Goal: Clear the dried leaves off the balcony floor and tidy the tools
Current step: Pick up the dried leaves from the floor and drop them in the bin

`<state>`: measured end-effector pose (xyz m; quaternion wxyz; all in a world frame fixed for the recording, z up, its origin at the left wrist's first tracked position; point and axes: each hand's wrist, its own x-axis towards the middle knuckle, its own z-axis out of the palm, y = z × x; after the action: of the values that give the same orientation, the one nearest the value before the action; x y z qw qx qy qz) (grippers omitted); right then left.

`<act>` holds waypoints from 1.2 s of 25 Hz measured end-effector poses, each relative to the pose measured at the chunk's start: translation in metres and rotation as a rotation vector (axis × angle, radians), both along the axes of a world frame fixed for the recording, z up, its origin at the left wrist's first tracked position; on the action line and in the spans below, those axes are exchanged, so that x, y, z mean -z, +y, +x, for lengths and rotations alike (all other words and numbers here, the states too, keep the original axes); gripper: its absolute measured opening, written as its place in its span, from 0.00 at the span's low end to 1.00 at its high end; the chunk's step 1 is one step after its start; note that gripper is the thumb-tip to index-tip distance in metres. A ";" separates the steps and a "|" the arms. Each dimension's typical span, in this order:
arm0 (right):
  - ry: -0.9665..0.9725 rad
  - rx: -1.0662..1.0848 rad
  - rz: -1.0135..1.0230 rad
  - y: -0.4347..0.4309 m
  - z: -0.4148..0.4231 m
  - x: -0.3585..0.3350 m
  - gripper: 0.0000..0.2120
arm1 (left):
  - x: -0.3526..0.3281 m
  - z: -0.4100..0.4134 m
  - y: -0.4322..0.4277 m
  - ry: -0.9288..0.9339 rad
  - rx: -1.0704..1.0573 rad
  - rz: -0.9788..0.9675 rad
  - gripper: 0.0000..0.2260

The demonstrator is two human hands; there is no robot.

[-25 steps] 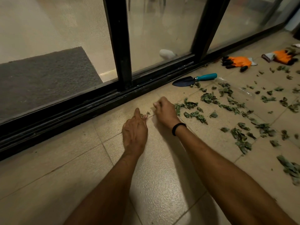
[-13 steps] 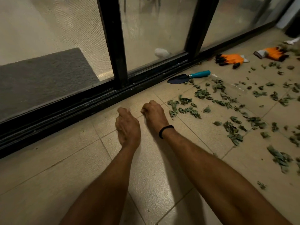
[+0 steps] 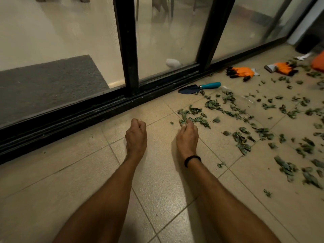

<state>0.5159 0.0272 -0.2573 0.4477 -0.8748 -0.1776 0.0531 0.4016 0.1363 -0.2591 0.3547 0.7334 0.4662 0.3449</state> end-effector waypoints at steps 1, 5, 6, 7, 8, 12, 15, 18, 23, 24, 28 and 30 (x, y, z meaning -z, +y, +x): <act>-0.069 -0.066 -0.083 0.004 0.010 0.002 0.19 | -0.003 -0.008 -0.006 -0.053 0.010 -0.064 0.10; -0.161 -0.220 -0.304 0.011 0.026 0.008 0.10 | -0.017 -0.051 -0.022 -0.446 -0.107 -0.678 0.11; -0.162 -0.184 -0.282 0.011 0.021 0.004 0.09 | -0.022 -0.063 -0.024 -0.575 -0.145 -0.862 0.11; -0.141 -0.128 -0.240 0.009 0.016 0.001 0.09 | -0.026 -0.075 -0.025 -0.676 -0.165 -1.009 0.12; -0.062 -0.056 -0.159 0.007 0.009 -0.005 0.11 | -0.032 -0.086 -0.028 -0.748 -0.169 -1.108 0.12; 0.724 0.133 0.458 0.001 -0.038 -0.030 0.09 | -0.060 -0.126 -0.035 -0.985 -0.129 -1.249 0.12; 1.199 0.042 0.832 0.008 -0.089 -0.057 0.07 | -0.086 -0.157 -0.032 -1.108 -0.139 -1.239 0.11; 1.383 -0.176 0.874 0.021 -0.151 -0.099 0.07 | -0.125 -0.204 -0.031 -1.147 -0.195 -1.160 0.11; 1.448 -0.512 0.743 0.040 -0.270 -0.171 0.08 | -0.201 -0.293 -0.038 -1.008 -0.334 -0.839 0.13; 1.423 -0.610 0.669 0.042 -0.299 -0.187 0.08 | -0.215 -0.317 -0.037 -0.953 -0.358 -0.755 0.13; 1.030 -0.964 0.376 0.056 -0.414 -0.245 0.08 | -0.271 -0.430 -0.032 -0.304 -0.528 -0.191 0.13; 0.822 -1.103 0.314 0.070 -0.468 -0.266 0.09 | -0.279 -0.490 -0.018 0.071 -0.628 -0.040 0.11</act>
<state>0.0479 0.0972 0.0087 0.5072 -0.4912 -0.4171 0.5723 -0.0889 0.1182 0.0194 0.2288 0.5581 0.6885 0.4027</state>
